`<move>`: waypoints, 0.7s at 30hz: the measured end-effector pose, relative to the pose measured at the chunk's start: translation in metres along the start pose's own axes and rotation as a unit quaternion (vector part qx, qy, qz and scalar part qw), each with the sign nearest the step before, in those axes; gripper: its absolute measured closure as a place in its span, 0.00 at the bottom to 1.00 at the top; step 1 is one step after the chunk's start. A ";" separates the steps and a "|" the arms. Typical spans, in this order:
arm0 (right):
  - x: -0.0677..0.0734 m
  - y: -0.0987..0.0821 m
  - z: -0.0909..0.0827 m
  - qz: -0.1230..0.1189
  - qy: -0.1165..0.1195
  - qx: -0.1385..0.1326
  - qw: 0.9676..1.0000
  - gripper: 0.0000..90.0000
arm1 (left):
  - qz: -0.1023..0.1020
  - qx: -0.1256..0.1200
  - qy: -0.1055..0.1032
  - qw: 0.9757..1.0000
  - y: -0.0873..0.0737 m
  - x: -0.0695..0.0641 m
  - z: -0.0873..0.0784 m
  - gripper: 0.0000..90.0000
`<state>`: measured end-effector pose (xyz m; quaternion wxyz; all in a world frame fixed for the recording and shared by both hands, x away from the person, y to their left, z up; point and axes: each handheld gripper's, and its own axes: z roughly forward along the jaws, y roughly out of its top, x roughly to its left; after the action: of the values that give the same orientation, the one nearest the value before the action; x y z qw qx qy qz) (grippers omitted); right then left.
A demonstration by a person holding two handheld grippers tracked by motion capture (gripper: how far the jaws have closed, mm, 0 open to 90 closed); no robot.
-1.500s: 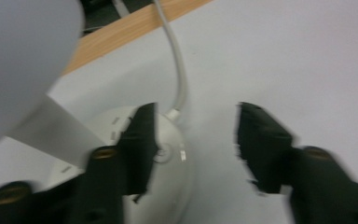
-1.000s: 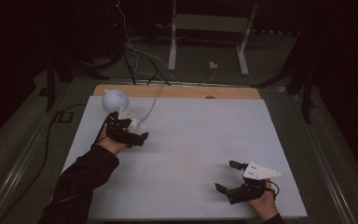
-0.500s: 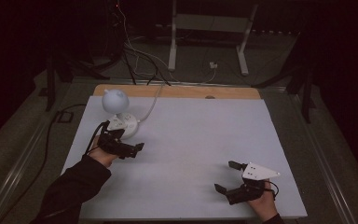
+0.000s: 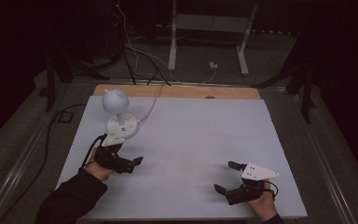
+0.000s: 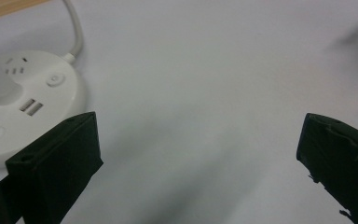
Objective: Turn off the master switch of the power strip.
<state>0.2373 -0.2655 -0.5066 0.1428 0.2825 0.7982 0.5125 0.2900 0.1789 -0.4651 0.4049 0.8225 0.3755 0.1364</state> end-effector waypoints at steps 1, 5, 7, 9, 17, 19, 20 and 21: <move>0.000 0.000 0.000 0.000 0.000 0.000 1.000 0.00 | 0.002 -0.001 -0.002 1.000 -0.003 -0.002 0.000 0.00; 0.000 0.000 0.000 0.000 0.000 0.000 1.000 0.00 | 0.012 -0.006 -0.014 1.000 -0.011 -0.008 -0.003 0.00; 0.000 0.000 0.000 0.001 0.000 0.000 1.000 0.00 | 0.016 -0.010 -0.016 1.000 -0.015 -0.010 -0.005 0.00; 0.000 0.000 0.000 0.000 0.001 0.001 1.000 0.00 | 0.020 -0.006 -0.019 1.000 -0.019 -0.012 -0.006 0.00; 0.001 0.000 0.000 -0.001 0.002 0.002 1.000 0.00 | 0.027 0.000 -0.026 0.999 -0.037 -0.016 -0.011 0.00; 0.001 0.000 0.000 -0.001 0.002 0.002 1.000 0.00 | 0.027 -0.003 -0.028 0.999 -0.043 -0.016 -0.012 0.00; 0.001 0.000 0.000 -0.001 0.002 0.002 1.000 0.00 | 0.029 -0.002 -0.027 0.999 -0.045 -0.017 -0.012 0.00; 0.001 0.000 0.001 -0.001 0.002 0.002 1.000 0.00 | 0.030 -0.002 -0.027 0.999 -0.048 -0.017 -0.013 0.00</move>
<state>0.2366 -0.2643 -0.5067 0.1409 0.2807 0.7998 0.5115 0.2476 0.1925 -0.4923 0.4123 0.8358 0.3395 0.1272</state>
